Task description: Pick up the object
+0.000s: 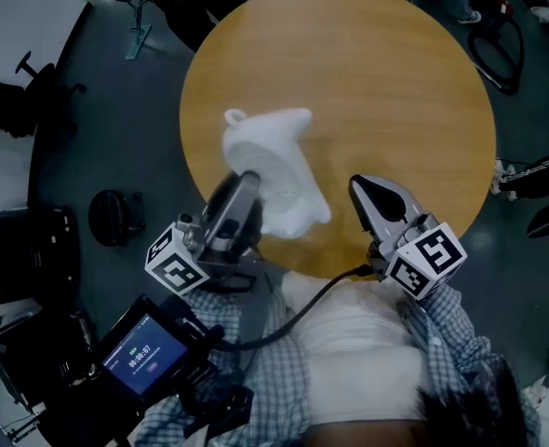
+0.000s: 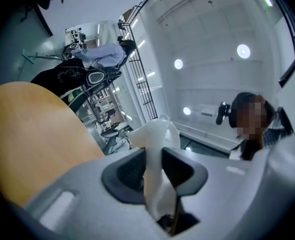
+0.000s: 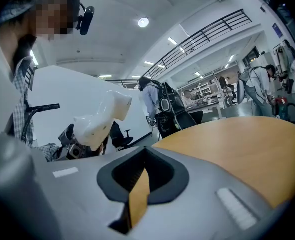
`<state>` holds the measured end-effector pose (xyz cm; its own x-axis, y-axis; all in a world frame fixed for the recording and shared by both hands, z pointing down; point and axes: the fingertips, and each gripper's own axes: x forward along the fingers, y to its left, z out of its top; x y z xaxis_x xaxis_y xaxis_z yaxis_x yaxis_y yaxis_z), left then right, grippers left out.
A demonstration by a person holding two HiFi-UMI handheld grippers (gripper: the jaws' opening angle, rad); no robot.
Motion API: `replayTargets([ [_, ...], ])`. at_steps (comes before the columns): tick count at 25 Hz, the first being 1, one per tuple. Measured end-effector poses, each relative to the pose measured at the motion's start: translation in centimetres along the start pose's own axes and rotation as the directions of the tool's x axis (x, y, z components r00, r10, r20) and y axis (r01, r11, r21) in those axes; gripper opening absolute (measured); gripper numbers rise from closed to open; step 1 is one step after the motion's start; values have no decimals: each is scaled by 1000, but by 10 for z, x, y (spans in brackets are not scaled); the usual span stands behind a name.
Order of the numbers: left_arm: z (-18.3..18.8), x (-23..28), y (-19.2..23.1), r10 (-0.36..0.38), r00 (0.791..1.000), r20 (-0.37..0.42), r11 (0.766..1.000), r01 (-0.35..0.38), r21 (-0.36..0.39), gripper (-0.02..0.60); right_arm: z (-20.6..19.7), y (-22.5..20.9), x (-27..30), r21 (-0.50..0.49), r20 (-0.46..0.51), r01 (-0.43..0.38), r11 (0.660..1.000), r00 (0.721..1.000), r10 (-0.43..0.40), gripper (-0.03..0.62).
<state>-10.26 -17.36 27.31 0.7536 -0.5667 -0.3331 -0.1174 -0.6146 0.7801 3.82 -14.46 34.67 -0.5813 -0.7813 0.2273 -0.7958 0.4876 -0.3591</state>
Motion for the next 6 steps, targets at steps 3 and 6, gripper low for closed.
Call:
replayTargets([
  [3, -5, -3, -3, -1, 1000, -3, 1000, 1, 1, 104, -5, 2, -4, 2, -2, -5, 1000, 1000, 5, 5],
  [6, -5, -4, 0, -3, 1000, -7, 1000, 3, 0, 104, -7, 2, 0, 3, -6, -11, 1000, 1000, 11, 5],
])
